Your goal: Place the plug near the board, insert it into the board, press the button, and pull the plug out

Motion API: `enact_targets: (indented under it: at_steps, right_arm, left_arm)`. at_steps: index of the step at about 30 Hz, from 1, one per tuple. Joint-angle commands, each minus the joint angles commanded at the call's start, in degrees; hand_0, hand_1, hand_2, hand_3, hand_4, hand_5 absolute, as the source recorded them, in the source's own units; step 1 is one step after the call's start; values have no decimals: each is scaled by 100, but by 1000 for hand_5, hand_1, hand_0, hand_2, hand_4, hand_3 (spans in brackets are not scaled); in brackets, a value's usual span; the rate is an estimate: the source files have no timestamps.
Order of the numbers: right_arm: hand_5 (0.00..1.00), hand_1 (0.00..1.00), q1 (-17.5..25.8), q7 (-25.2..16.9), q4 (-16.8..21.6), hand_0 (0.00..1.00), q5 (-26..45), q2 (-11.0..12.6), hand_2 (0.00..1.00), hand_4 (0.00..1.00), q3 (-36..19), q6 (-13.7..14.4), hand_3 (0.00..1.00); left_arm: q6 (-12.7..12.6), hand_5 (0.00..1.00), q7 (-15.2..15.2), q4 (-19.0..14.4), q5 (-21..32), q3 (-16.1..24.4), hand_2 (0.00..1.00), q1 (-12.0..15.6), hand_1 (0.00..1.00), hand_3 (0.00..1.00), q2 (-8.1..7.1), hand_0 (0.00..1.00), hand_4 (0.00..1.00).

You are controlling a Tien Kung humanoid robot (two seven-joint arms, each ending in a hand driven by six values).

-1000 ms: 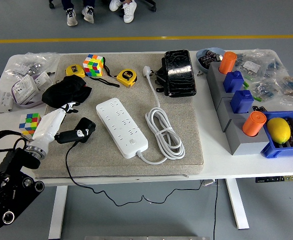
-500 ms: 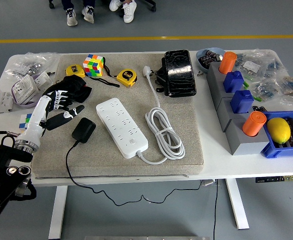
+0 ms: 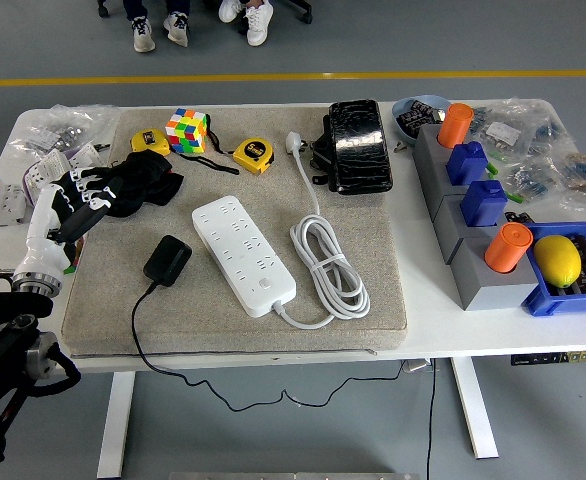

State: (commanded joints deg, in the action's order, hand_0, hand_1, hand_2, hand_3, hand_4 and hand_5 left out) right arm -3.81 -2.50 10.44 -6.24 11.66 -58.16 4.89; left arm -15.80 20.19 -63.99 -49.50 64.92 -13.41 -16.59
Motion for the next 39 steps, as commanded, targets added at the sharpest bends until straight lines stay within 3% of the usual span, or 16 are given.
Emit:
enact_targets:
  at_steps: [22, 39]
  right_arm:
    - [373, 590, -71, 11, -2, 478, -61, -33, 537, 850, -89, -9, 510]
    - [376, 590, -110, 65, -13, 477, 56, 11, 539, 850, 199, -30, 511]
  left_arm:
    - [33, 253, -122, -140, -75, 198, 528, -13, 465, 556, -45, 378, 779]
    - [66, 252, -201, -284, -80, 306, 528, 14, 465, 556, -93, 376, 777]
